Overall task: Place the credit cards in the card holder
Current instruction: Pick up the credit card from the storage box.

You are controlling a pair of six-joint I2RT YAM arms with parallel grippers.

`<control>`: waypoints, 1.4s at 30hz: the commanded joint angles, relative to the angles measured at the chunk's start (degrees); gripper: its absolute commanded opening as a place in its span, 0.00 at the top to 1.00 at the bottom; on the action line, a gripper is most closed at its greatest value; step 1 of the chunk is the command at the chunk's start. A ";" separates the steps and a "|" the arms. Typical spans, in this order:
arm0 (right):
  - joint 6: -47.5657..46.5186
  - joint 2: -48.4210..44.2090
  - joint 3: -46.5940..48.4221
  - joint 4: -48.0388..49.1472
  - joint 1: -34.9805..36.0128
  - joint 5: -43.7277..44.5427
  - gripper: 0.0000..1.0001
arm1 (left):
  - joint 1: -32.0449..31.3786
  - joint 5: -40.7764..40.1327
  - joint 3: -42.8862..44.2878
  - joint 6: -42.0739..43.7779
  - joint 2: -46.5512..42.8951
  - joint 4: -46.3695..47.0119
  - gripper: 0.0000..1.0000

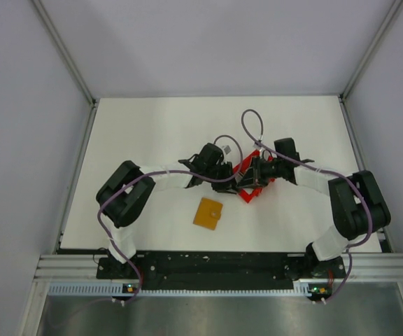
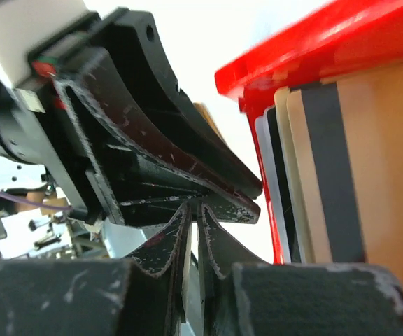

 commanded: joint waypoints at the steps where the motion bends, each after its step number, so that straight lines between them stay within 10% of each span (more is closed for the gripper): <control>1: 0.94 0.98 -0.52 0.37 0.52 -3.84 0.94 | -0.26 -0.78 2.28 -0.02 1.02 4.97 0.74; 12: -2.83 -11.50 1.58 -4.10 -2.64 13.37 0.69 | -0.17 -1.31 1.40 -0.37 0.58 4.79 0.73; 21: -13.73 -3.25 8.97 -15.18 -2.65 17.61 0.56 | -0.17 -2.19 1.14 -0.02 -0.21 4.79 0.74; 42: -15.15 5.90 12.58 -19.24 0.52 13.23 0.65 | 2.46 -2.10 1.84 1.21 0.76 5.32 0.80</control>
